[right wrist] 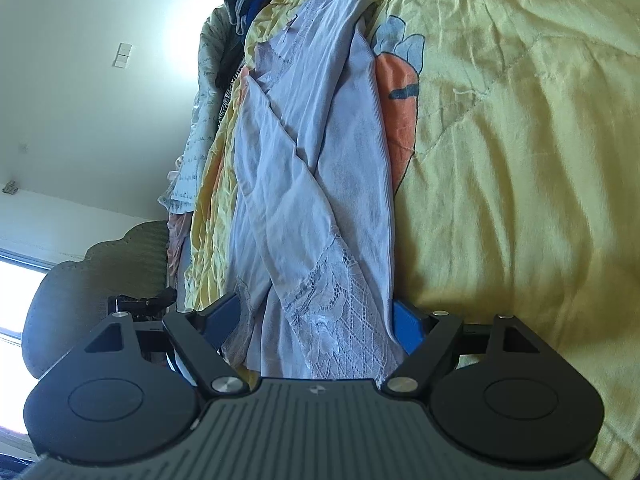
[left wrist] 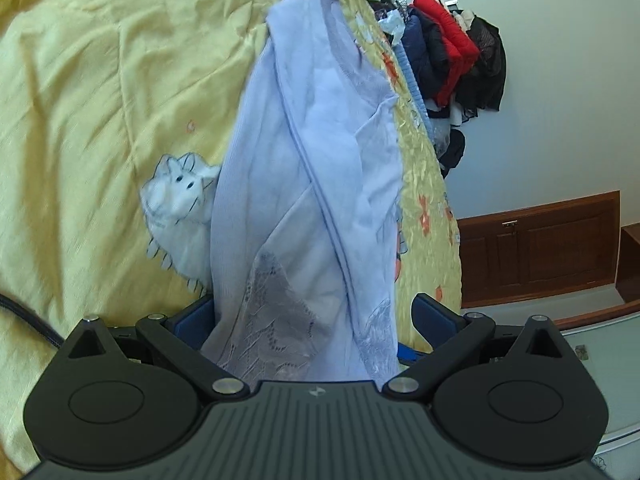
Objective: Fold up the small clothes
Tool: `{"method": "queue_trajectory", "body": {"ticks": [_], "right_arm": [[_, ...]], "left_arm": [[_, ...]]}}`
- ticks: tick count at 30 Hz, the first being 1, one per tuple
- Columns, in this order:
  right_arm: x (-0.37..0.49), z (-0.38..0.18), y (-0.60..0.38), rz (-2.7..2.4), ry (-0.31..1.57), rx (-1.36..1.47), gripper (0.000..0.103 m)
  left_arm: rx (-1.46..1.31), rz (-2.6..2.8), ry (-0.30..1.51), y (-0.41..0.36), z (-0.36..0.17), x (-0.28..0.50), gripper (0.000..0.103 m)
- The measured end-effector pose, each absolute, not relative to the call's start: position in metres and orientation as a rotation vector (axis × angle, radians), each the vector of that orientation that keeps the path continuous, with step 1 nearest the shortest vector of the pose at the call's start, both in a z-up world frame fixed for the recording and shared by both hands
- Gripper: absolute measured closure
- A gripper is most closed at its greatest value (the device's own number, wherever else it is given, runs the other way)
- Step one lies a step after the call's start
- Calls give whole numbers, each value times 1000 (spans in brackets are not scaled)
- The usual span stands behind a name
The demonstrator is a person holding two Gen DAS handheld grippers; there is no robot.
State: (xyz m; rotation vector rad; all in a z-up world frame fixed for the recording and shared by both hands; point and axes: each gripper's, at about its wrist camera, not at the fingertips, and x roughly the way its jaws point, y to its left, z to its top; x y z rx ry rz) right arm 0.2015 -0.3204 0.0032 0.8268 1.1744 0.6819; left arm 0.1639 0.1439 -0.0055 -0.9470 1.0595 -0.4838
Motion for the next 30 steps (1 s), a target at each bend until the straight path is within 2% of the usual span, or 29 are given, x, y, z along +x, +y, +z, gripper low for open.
{"method": "queue_trajectory", "body": {"ticks": [9, 14, 20, 23, 28, 30], "right_arm": [[199, 2, -324, 668, 1184, 844, 19], [197, 2, -325, 667, 1184, 846, 20], [190, 1, -329, 673, 1179, 866, 20], [193, 3, -331, 636, 1173, 867, 24], [206, 4, -339, 599, 1169, 873, 23], [205, 3, -338, 610, 1181, 864, 23]], "left_arm": [[-782, -461, 1029, 143, 7, 179, 1], [-830, -551, 1020, 135, -3, 199, 1], [-828, -644, 1076, 131, -7, 177, 3], [-799, -629, 1088, 131, -6, 163, 16], [-709, -576, 1118, 127, -4, 158, 58], [-694, -568, 1128, 128, -4, 159, 62]]}}
